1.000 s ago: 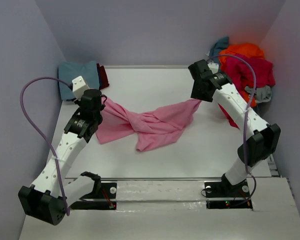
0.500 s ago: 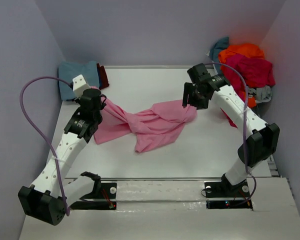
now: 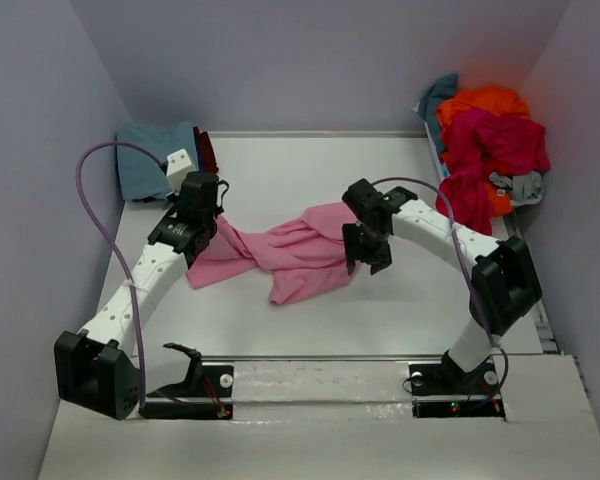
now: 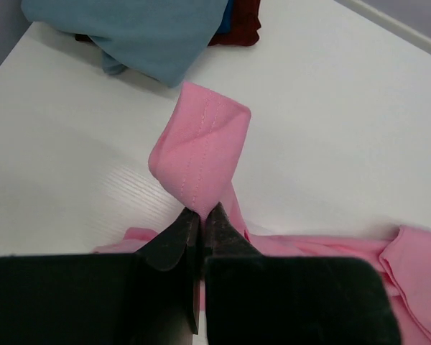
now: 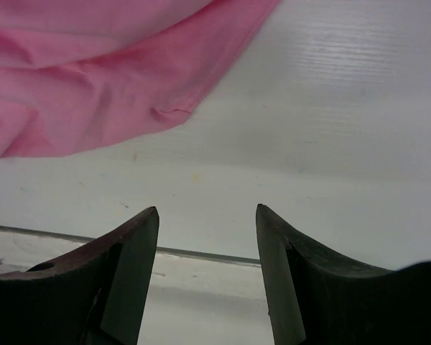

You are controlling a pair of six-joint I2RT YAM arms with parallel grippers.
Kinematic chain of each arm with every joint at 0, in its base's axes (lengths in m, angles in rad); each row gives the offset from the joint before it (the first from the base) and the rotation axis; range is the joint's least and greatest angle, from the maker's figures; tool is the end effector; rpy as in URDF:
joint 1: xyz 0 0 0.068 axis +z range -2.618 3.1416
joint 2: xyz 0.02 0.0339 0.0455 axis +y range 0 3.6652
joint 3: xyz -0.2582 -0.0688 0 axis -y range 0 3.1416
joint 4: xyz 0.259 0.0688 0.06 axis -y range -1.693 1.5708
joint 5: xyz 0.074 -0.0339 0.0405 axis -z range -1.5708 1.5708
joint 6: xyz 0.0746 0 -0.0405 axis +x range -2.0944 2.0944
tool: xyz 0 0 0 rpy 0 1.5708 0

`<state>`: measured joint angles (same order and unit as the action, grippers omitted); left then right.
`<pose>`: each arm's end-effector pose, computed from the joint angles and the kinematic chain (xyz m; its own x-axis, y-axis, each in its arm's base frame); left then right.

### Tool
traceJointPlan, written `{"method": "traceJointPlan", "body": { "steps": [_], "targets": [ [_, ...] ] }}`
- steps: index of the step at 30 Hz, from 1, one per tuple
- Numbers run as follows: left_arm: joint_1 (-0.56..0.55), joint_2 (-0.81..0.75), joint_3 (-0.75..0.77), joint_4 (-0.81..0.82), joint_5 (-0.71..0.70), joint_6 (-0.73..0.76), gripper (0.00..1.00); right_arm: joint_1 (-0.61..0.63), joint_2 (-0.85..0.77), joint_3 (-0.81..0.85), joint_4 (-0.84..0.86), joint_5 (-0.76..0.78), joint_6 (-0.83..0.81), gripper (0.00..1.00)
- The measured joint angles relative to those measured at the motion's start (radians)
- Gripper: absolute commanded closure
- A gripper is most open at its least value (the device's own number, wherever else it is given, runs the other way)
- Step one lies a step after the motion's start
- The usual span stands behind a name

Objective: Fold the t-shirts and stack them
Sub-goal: Flatten the tshirt out

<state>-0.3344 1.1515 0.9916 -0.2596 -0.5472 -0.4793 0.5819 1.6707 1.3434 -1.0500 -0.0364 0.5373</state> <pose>0.3017 -0.0637 0.3112 -0.2636 -0.3253 -0.9081 -0.3270 0.9158 -0.2331 0.2816 0.1885 0.1982 -0.9884 -0.0380 -0.1469 -0.0573 0.9900 0.1291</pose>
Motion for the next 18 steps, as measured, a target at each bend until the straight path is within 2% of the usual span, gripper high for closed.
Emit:
{"method": "traceJointPlan", "body": {
  "steps": [7,13,18],
  "targets": [
    [0.000,0.062,0.004,0.009,0.019,0.003,0.94,0.102,0.103,0.001,0.074,-0.038,0.016,0.38],
    [0.000,0.066,0.018,0.011,0.030,0.011,0.94,0.113,0.194,0.018,0.113,-0.064,0.016,0.38],
    [0.000,0.069,0.024,0.020,0.041,0.011,0.94,0.113,0.259,0.115,0.123,-0.083,0.009,0.37]
  ]
}}
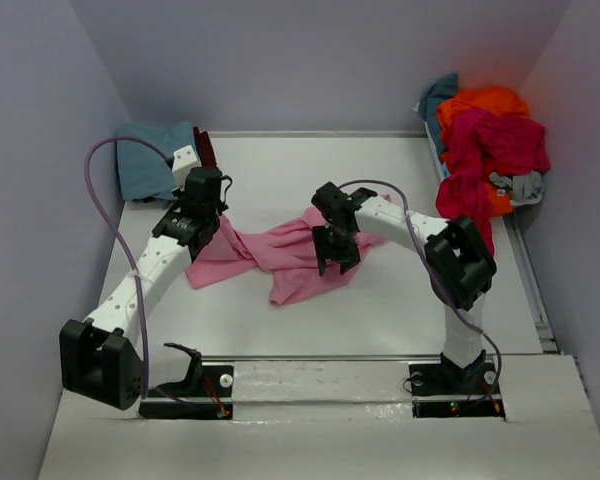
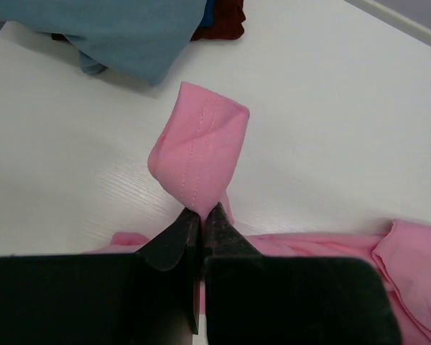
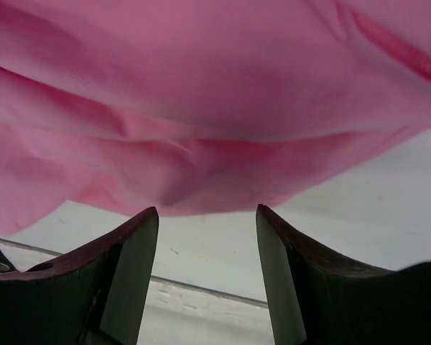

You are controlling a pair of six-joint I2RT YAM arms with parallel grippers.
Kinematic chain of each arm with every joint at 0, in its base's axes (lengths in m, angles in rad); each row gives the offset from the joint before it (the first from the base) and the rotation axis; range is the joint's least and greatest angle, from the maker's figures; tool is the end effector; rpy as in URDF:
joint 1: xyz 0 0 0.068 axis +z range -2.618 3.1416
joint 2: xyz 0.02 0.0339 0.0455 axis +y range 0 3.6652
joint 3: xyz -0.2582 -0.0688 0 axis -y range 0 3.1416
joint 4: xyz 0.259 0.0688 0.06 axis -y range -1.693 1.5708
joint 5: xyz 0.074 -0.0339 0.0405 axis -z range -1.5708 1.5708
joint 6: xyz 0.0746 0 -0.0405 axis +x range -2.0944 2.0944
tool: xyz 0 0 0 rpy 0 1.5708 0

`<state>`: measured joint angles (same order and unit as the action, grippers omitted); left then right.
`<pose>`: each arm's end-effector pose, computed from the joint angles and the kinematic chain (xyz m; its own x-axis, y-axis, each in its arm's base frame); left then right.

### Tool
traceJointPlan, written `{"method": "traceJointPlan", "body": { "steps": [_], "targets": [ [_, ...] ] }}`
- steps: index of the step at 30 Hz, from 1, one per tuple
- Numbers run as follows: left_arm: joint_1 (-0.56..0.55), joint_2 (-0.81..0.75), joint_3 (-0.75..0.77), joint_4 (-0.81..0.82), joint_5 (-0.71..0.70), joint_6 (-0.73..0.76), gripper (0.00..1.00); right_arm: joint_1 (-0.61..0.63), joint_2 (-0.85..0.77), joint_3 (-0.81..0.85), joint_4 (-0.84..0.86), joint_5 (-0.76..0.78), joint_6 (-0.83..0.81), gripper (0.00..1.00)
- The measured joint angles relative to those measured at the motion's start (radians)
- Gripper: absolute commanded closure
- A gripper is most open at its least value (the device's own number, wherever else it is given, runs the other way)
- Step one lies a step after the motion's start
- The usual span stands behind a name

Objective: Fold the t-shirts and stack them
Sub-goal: Flatten the tshirt out

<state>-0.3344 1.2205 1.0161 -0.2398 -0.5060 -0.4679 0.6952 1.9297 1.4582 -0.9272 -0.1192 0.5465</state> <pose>0.3169 -0.0718 0.3024 -0.3053 -0.3115 -0.8998 -0.2958 0.9292 -0.2213 0.2969 0.2592 0.1452 -0.9850 -0.1497 -0.0854 -0.1635 0.9682 0.1891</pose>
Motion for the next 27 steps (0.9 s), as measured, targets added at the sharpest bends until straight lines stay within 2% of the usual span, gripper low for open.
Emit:
{"method": "traceJointPlan", "body": {
  "steps": [7,27],
  "targets": [
    [0.000,0.021,0.000,0.005,0.006,0.001,0.94,0.002,0.089,0.119,0.016,-0.016,-0.012,0.37],
    [0.000,0.028,0.021,0.004,0.006,0.015,0.94,0.096,0.063,0.074,-0.013,-0.051,-0.014,0.36]
  ]
}}
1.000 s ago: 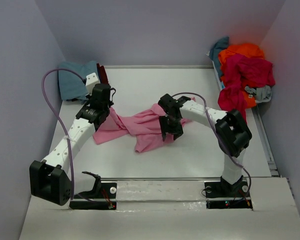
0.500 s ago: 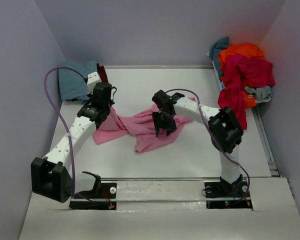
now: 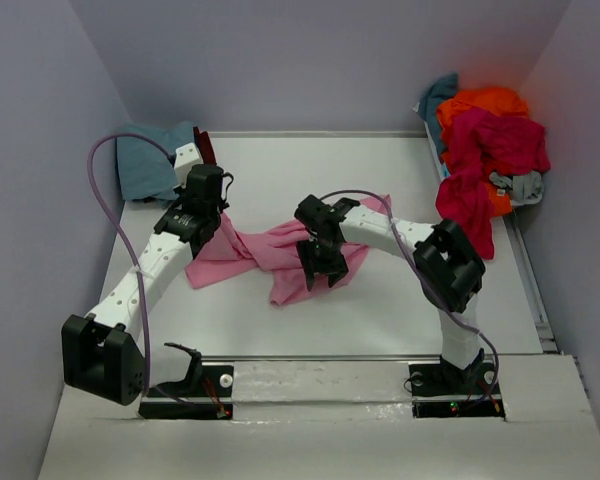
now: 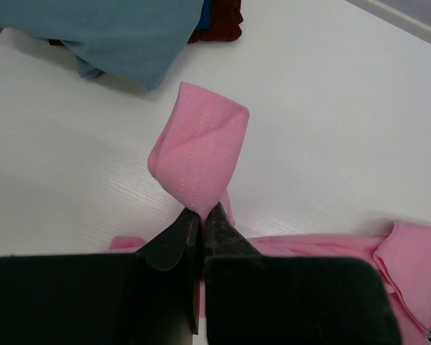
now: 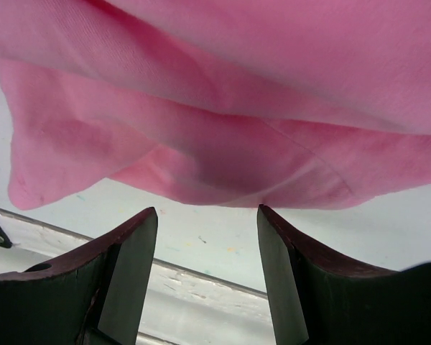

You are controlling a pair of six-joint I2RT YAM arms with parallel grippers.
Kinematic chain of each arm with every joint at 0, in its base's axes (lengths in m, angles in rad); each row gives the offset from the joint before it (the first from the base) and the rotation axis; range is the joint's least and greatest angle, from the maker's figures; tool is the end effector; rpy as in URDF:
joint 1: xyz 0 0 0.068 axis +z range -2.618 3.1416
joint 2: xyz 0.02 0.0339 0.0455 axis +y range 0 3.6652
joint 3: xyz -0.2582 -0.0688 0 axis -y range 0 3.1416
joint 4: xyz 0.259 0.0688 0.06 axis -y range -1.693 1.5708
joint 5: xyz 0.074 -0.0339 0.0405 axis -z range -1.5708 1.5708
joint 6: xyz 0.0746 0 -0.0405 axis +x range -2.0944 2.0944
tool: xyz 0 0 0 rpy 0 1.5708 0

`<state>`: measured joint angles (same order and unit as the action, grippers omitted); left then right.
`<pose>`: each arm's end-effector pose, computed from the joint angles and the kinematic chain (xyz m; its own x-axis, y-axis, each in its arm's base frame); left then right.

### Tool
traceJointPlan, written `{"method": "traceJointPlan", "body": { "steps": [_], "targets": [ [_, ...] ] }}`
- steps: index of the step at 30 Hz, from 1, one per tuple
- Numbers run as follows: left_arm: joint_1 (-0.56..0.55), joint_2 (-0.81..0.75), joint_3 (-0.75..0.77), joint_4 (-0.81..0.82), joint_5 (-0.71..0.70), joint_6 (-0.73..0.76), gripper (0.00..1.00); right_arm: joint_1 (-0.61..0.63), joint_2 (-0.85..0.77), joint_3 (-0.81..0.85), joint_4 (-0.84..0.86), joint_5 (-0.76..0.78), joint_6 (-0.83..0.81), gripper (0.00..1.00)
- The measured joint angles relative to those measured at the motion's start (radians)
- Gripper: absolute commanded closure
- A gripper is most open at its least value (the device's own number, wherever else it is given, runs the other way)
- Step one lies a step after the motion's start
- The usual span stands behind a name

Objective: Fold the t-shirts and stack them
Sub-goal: Flatten the tshirt out

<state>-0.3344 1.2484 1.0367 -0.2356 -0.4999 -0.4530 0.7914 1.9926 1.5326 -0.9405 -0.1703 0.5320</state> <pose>0.3232 -0.0745 0.3023 -0.3148 -0.2973 -0.9014 -0.2869 0.9351 -0.2082 0.2788 0.3001 0.1425 -0.9628 -0.2632 -0.0613 -0.2702 0.9350 0.2299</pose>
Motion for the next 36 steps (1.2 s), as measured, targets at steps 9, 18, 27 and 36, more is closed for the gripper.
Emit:
{"method": "traceJointPlan", "body": {
  "steps": [9,18,27,36],
  "targets": [
    [0.000,0.000,0.000,0.000,0.000,0.003,0.94,0.015,0.031,-0.043,0.016,-0.010,0.010,0.37],
    [0.000,0.000,0.000,0.000,0.000,0.007,0.94,0.015,0.093,0.029,0.007,-0.009,0.010,0.44],
    [0.000,0.000,0.000,0.000,0.000,0.009,0.94,0.020,0.109,0.084,0.003,0.002,0.009,0.93],
    [-0.005,-0.004,0.000,-0.003,-0.002,0.009,0.94,0.022,0.005,0.035,-0.030,0.076,0.035,0.93]
  ]
}}
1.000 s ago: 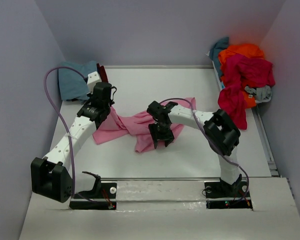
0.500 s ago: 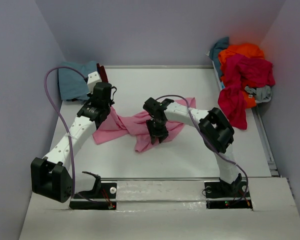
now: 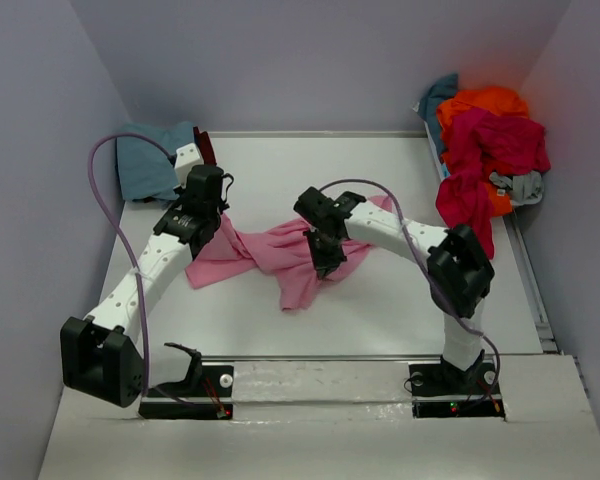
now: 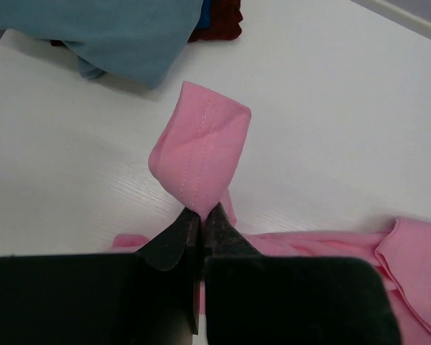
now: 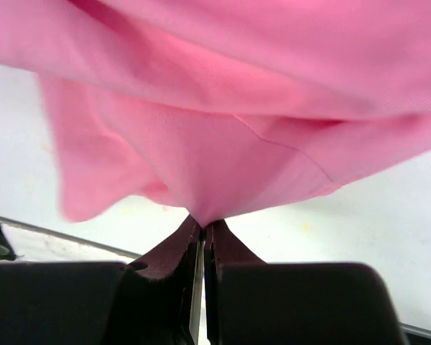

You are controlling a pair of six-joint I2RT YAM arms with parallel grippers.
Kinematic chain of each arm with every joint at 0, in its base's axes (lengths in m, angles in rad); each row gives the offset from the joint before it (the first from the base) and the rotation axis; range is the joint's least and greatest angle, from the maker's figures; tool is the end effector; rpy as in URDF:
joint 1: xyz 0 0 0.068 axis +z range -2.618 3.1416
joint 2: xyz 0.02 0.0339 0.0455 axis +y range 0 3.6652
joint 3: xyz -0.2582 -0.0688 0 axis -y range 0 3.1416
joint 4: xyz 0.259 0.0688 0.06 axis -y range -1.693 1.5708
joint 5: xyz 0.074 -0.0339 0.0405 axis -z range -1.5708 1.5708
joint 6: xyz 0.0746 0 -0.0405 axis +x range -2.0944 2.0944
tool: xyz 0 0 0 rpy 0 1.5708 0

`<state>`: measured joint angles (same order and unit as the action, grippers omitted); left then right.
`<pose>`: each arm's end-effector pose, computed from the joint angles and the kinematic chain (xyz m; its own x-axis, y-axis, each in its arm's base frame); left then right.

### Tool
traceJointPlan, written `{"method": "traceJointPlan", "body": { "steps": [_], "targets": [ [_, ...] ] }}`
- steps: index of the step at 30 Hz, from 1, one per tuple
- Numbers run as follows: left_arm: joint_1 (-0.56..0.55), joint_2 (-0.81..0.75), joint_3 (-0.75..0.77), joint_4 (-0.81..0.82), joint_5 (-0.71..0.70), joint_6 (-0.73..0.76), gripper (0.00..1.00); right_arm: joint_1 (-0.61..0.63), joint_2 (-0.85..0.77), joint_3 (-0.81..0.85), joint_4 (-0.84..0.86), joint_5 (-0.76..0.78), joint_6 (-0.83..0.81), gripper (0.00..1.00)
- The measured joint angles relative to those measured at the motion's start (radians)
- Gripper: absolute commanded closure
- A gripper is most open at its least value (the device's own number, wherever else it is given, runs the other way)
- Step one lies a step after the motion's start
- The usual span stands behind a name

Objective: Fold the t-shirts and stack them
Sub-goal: Flatten the tshirt out

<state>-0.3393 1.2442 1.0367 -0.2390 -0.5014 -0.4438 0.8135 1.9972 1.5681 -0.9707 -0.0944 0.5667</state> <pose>0.3219 -0.0756 0.3032 -0.3175 -0.2872 -0.9037 -0.2805 0.9388 -0.1998 0.2783 0.3046 0.1493 -0.9654 -0.2433 -0.0937 -0.2562 0.9516 0.1697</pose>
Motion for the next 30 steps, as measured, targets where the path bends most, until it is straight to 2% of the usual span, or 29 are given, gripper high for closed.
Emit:
{"method": "traceJointPlan", "body": {
  "steps": [4,8,13,20,30],
  "targets": [
    [-0.013,-0.033,0.000,-0.028,-0.007,0.002,0.94,0.000,-0.171,0.011,-0.039,0.107,0.028,0.93],
    [-0.041,-0.091,0.000,-0.057,-0.023,0.005,0.94,0.000,-0.314,0.096,-0.088,0.216,0.051,0.93],
    [-0.102,-0.199,0.000,-0.104,-0.056,0.017,0.94,0.000,-0.438,0.156,-0.124,0.322,0.071,0.93],
    [-0.176,-0.330,0.006,-0.195,-0.137,0.013,0.94,0.000,-0.558,0.151,-0.163,0.447,0.094,0.93],
    [-0.238,-0.547,0.008,-0.302,-0.257,-0.024,0.94,0.001,-0.864,0.057,-0.138,0.639,0.109,0.93]
  ]
}}
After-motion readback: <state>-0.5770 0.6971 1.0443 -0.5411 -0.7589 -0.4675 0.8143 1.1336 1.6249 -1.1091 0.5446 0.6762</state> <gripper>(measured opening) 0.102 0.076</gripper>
